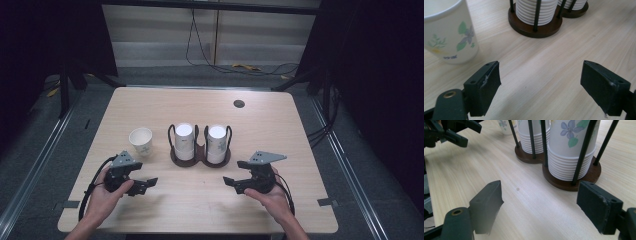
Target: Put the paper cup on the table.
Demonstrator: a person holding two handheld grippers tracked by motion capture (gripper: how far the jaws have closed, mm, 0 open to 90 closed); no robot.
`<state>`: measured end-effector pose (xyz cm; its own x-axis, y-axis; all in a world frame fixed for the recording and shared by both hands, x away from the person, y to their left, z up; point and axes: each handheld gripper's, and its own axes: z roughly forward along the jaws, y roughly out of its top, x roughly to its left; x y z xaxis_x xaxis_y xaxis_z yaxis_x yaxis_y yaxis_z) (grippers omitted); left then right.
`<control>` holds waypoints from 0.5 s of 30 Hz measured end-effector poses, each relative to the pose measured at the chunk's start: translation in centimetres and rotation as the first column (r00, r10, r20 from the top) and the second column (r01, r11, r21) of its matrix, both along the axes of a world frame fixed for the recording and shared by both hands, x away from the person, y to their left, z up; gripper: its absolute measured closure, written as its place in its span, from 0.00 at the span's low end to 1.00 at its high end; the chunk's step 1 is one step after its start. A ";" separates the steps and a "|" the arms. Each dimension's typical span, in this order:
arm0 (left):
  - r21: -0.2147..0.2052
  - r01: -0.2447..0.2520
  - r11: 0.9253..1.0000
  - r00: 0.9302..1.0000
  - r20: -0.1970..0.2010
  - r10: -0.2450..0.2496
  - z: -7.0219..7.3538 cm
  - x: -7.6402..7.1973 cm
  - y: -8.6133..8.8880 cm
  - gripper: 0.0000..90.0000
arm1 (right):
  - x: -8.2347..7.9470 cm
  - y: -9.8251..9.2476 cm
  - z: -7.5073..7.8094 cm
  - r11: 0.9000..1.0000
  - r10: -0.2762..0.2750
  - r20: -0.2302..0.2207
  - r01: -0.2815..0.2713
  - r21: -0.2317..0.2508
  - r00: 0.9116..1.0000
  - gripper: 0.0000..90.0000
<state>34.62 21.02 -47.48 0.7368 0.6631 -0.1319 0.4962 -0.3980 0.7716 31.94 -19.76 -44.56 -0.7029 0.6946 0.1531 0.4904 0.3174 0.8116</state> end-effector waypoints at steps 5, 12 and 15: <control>0.030 0.046 0.998 0.999 0.001 -0.046 -0.1 -0.7 -2.2 0.18 | -0.6 -0.4 -0.1 0.999 -0.028 -0.023 0.028 -0.021 0.999 0.22; -0.053 0.043 0.998 0.999 -0.013 -0.044 -1.4 -1.5 -3.4 0.18 | -1.5 -0.8 -1.3 0.995 -0.099 -0.017 0.099 -0.014 0.995 0.20; -0.077 0.029 0.997 0.999 -0.028 -0.032 -2.1 -1.8 -2.7 0.18 | -1.8 -0.7 -1.9 0.993 -0.112 -0.024 0.111 -0.043 0.993 0.19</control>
